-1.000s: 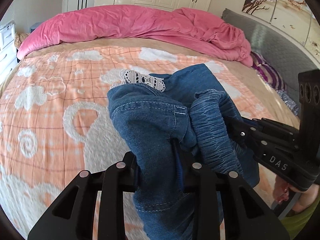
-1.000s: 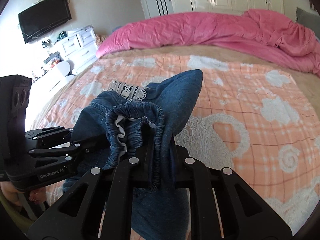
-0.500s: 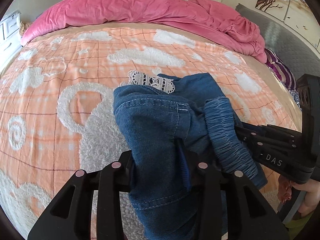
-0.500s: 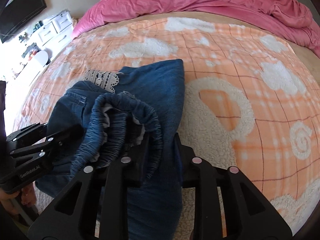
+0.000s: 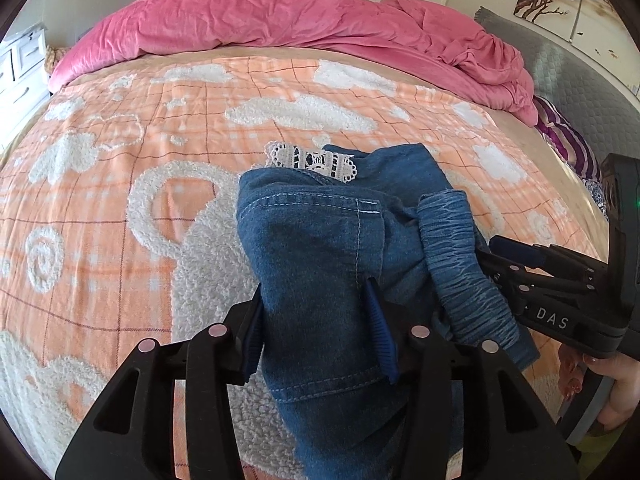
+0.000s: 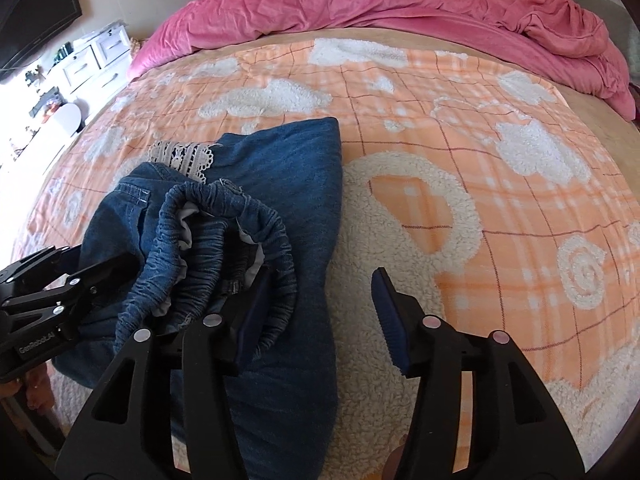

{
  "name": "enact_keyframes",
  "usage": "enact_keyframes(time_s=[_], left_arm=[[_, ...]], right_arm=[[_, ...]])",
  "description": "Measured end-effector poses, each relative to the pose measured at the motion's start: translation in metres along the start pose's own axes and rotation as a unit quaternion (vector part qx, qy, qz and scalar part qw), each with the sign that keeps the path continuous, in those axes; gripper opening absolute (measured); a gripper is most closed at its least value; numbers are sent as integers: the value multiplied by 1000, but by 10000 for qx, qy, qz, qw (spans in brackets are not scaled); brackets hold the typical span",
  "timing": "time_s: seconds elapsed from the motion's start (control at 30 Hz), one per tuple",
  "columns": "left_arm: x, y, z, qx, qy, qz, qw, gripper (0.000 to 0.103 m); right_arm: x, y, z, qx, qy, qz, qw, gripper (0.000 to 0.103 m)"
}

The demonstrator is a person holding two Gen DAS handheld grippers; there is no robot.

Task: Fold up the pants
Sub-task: 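Open both grippers and withdraw them from the folded pants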

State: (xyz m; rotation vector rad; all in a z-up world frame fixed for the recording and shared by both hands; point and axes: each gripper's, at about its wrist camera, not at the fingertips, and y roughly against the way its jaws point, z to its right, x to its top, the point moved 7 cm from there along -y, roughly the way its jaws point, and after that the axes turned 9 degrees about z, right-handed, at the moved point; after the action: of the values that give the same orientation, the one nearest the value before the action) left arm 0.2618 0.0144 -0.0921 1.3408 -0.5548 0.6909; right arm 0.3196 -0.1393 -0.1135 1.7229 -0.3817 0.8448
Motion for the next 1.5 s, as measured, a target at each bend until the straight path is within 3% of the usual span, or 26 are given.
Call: enact_keyframes(time_s=[0.3, 0.4, 0.57, 0.73, 1.03, 1.37, 1.5], left_arm=[[-4, 16, -2, -2, -20, 79, 10000, 50], [-7, 23, -3, 27, -9, 105, 9999, 51], [-13, 40, -5, 31, 86, 181, 9998, 58], [-22, 62, -3, 56, 117, 349, 9993, 62], [-48, 97, 8, -46, 64, 516, 9986, 77], [-85, 119, 11, 7, 90, 462, 9989, 95], [-95, 125, 11, 115, -65, 519, 9986, 97]], right_arm=[[-4, 11, 6, -137, -35, 133, 9998, 53], [-6, 19, 7, -119, -103, 240, 9996, 60], [-11, 37, 7, 5, -345, 405, 9986, 66], [-15, 61, 0, -6, -169, 687, 9975, 81], [-41, 108, -22, 80, -14, 1071, 9942, 92], [-67, 131, -26, -19, -22, 1177, 9930, 94], [-74, 139, -25, -86, -2, 1244, 9922, 94]])
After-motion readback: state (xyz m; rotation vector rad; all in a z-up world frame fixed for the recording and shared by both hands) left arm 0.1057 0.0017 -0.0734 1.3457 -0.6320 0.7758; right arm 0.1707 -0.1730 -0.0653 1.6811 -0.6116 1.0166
